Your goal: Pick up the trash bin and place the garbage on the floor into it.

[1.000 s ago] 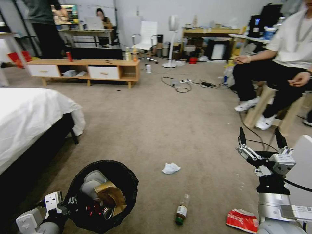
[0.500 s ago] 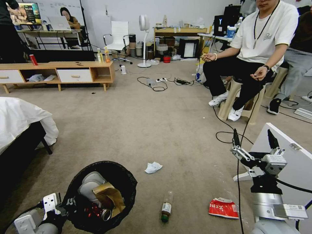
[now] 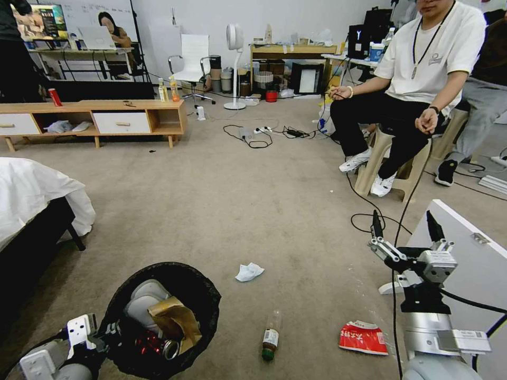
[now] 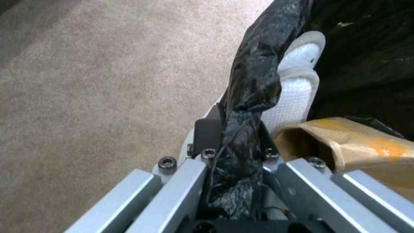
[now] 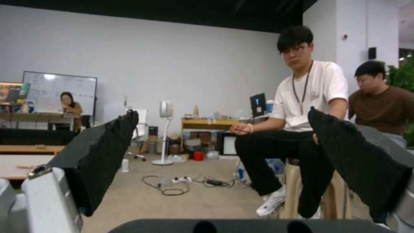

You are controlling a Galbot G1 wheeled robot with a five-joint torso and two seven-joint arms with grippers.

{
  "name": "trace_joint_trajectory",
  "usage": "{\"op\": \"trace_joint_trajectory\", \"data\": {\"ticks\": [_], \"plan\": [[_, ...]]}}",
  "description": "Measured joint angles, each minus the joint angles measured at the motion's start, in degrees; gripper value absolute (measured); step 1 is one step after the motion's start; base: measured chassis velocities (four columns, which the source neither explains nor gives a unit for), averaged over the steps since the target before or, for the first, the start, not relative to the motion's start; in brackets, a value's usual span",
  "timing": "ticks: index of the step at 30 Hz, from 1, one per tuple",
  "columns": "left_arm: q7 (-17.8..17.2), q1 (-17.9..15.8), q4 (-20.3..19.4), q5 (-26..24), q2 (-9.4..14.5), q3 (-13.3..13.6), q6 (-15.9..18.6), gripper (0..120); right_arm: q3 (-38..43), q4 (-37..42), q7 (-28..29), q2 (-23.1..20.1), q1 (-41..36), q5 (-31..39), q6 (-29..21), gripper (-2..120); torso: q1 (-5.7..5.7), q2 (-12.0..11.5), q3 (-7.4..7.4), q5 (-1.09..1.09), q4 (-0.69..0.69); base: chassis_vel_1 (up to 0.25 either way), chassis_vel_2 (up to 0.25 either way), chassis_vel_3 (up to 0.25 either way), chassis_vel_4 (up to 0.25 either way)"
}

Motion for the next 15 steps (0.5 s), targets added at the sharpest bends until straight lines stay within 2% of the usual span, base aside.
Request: {"op": "trace_joint_trajectory", "data": {"ticks": [5,7,8,11,12,14,15], "plan": [[0.0,0.1,0.0,0.1,-0.1,0.0,0.0,2,-1.2,0.7,0.6,-1.9,0.8,3.0,-1.9,100,0.0,0.0,0.0,0.0,0.0,0.0,0.0,0.0,0.0],[0.0,0.0,-0.1,0.2,-0.3,0.0,0.0,2,-2.7,2.2,1.2,-4.2,1.9,7.6,-4.4,100,0.0,0.0,0.0,0.0,0.0,0.0,0.0,0.0,0.0],[0.0,0.0,-0.1,0.2,-0.3,0.0,0.0,2,-2.7,2.2,1.2,-4.2,1.9,7.6,-4.4,100,0.0,0.0,0.0,0.0,0.0,0.0,0.0,0.0,0.0],[0.0,0.0,-0.1,0.3,-0.4,0.0,0.0,2,-5.2,4.2,2.9,-7.1,3.9,14.5,-8.7,100,0.0,0.0,0.0,0.0,-0.01,0.0,0.0,0.0,0.0],[0.0,0.0,-0.1,0.3,-0.4,0.0,0.0,2,-5.2,4.2,2.9,-7.1,3.9,14.5,-8.7,100,0.0,0.0,0.0,0.0,-0.01,0.0,0.0,0.0,0.0],[0.0,0.0,-0.2,0.4,-0.4,-0.3,0.1,2,-8.7,6.4,6.0,-10.1,7.4,22.3,-14.4,100,0.0,0.0,0.0,0.0,0.01,0.0,0.0,0.0,0.0],[0.0,0.0,-0.2,0.4,-0.4,-0.3,0.1,2,-8.7,6.4,6.0,-10.1,7.4,22.3,-14.4,100,0.0,0.0,0.0,0.0,0.01,0.0,0.0,0.0,0.0]]}}
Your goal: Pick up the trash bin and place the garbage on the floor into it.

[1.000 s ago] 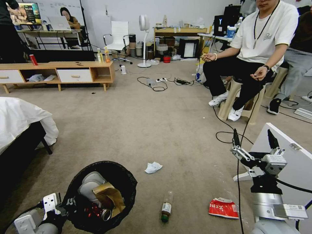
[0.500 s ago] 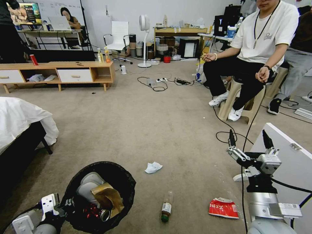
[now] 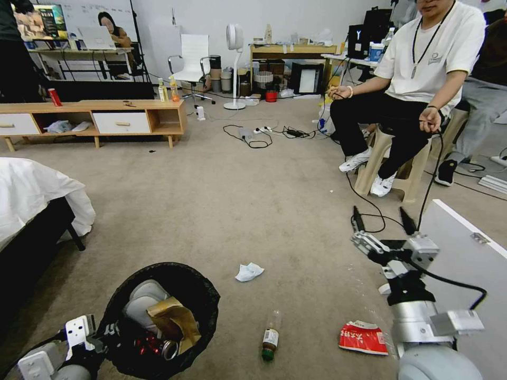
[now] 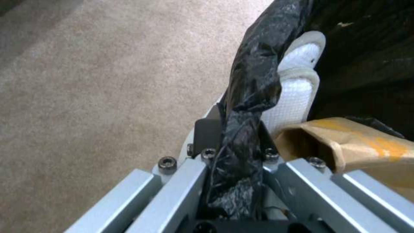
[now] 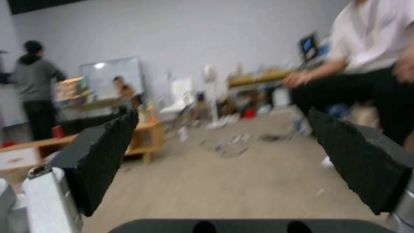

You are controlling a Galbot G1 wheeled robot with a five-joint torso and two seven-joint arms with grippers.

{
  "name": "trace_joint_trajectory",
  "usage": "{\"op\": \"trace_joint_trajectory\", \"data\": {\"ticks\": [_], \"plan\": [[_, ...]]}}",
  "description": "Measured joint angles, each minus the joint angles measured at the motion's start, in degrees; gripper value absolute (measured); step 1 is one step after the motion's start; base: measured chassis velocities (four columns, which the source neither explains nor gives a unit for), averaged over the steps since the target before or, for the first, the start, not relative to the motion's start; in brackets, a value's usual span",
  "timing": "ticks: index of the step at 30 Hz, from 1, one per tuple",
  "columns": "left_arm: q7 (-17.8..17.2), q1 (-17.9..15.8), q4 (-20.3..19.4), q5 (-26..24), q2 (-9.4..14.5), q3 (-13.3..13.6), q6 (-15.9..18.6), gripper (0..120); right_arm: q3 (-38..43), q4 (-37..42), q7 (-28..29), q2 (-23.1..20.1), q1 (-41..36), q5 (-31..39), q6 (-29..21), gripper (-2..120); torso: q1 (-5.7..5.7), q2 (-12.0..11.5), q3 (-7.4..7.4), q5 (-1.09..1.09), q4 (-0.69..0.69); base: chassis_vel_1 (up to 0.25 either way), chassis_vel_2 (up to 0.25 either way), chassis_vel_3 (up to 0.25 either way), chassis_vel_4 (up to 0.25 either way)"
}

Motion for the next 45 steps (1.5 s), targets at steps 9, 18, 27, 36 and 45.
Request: {"op": "trace_joint_trajectory", "data": {"ticks": [9,18,27,36,45], "plan": [[0.0,0.0,-0.1,0.6,-0.6,0.0,0.0,2,-10.4,0.4,8.9,-5.2,12.8,21.0,-10.6,100,0.0,0.0,0.0,0.0,0.0,0.0,0.0,0.0,0.0],[-0.1,-2.3,3.0,1.1,0.2,1.1,0.5,2,-14.3,-7.0,22.1,-6.1,18.7,44.7,-23.1,100,0.0,0.0,0.0,-0.01,-0.02,0.0,0.0,0.0,0.0],[-0.1,-3.0,4.6,1.1,0.8,1.0,0.5,2,-16.1,-12.3,29.5,-4.7,20.4,55.9,-29.9,100,0.0,0.0,0.0,-0.01,-0.01,0.0,0.0,0.0,0.0],[-0.1,-3.6,5.9,0.8,1.2,0.2,0.5,2,-22.1,-24.9,30.6,0.2,20.7,56.6,-31.6,100,0.0,0.0,0.0,0.0,-0.01,0.0,0.0,0.0,0.0],[-0.1,-3.4,6.8,0.7,1.4,-0.2,0.4,2,-24.8,-34.9,27.3,5.4,22.2,53.0,-32.0,100,0.0,0.0,0.0,0.0,0.0,0.0,0.0,0.0,0.0]]}}
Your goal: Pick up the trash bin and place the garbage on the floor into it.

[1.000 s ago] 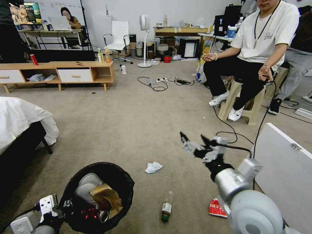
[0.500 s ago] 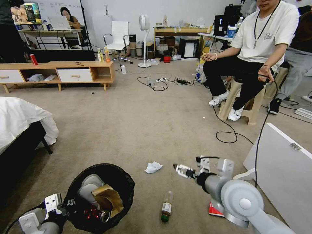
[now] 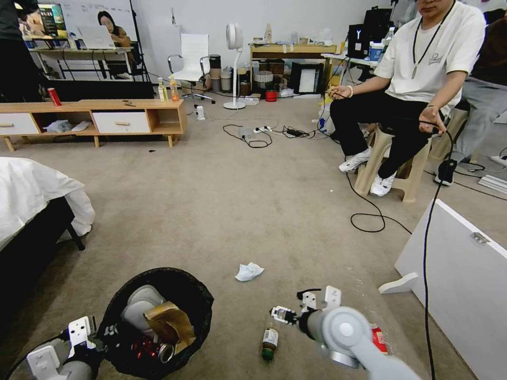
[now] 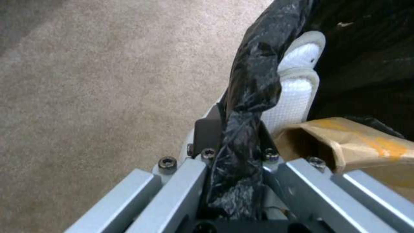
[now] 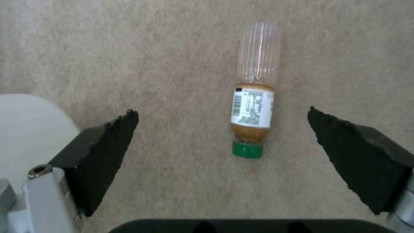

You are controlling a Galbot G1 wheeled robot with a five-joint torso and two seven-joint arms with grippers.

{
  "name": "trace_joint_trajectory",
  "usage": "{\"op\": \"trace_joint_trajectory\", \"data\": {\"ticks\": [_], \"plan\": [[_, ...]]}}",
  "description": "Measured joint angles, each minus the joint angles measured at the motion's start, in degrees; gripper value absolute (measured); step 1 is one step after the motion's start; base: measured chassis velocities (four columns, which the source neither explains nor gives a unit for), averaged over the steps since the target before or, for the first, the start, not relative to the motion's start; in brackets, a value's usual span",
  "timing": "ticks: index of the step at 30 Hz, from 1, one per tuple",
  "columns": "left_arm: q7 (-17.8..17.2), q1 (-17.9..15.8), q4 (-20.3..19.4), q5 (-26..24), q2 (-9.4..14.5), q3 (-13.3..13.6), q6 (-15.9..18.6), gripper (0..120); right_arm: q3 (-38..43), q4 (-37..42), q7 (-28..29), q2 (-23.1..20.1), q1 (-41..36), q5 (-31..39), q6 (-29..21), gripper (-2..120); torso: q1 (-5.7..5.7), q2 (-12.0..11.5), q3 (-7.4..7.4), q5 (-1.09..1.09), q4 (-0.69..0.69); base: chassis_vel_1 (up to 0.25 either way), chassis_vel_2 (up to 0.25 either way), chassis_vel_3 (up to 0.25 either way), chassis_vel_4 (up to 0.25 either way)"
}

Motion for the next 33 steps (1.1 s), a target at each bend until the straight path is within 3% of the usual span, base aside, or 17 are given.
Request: {"op": "trace_joint_trajectory", "data": {"ticks": [14,33], "plan": [[0.2,0.0,0.9,0.2,-0.2,0.0,-0.3,2,-1.8,-13.5,-5.8,6.0,4.4,-5.1,0.9,100,0.0,0.0,0.0,0.0,0.0,0.0,0.0,0.0,0.0],[0.2,-0.3,1.4,0.2,-0.1,0.3,-0.4,2,-3.6,-26.4,-13.6,10.0,7.5,-12.3,2.4,100,0.0,0.0,0.0,0.0,0.0,0.0,0.0,0.0,0.0]]}}
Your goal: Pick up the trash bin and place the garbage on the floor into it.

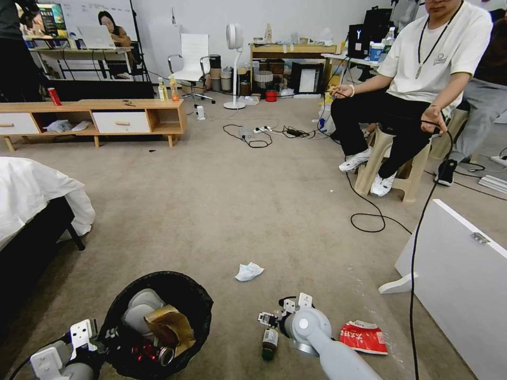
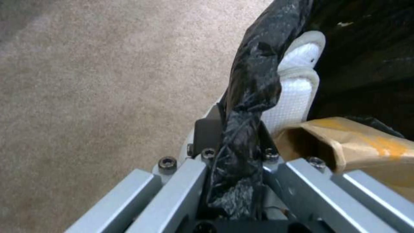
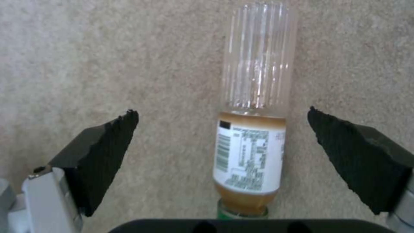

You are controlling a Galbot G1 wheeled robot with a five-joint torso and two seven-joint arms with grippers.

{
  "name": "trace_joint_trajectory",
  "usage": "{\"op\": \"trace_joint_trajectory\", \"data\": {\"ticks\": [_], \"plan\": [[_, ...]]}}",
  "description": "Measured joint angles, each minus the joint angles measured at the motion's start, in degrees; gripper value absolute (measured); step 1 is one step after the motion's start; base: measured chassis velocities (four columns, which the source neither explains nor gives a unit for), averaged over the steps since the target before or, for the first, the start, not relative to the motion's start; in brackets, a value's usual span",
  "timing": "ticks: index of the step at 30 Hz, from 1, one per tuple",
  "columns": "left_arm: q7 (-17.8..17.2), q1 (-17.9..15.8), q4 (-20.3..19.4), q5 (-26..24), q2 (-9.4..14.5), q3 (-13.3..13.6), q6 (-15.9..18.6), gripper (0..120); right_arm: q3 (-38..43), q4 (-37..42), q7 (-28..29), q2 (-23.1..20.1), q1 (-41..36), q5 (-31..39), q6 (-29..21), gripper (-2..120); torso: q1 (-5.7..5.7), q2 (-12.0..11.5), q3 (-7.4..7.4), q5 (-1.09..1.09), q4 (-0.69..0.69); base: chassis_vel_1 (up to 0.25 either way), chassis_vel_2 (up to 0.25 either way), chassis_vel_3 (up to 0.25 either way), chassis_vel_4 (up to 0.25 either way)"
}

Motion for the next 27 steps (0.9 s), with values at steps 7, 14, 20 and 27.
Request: {"op": "trace_joint_trajectory", "data": {"ticks": [7,14,20,27], "plan": [[0.0,0.0,0.0,-0.1,0.0,0.0,0.0,2,-0.6,-3.1,-1.5,0.6,0.3,-2.3,0.8,100,0.0,0.0,0.0,0.0,0.0,0.0,0.0,0.0,0.0],[0.0,0.0,0.2,-0.1,-0.1,0.2,-0.1,2,-0.8,-6.4,-3.6,1.4,0.8,-4.2,1.2,99,0.0,0.0,0.0,0.0,0.0,0.0,0.0,0.0,0.0],[0.0,0.1,0.2,-0.1,-0.1,0.2,-0.1,2,-1.3,-9.8,-5.8,2.2,1.6,-6.6,1.9,95,0.0,0.0,0.0,0.0,0.0,0.0,0.0,0.0,0.0],[0.0,0.2,0.2,0.0,-0.1,0.3,-0.2,2,-2.2,-12.8,-7.3,3.3,3.0,-8.1,2.2,93,0.0,0.0,0.0,0.0,0.0,0.0,0.0,0.0,0.0]]}}
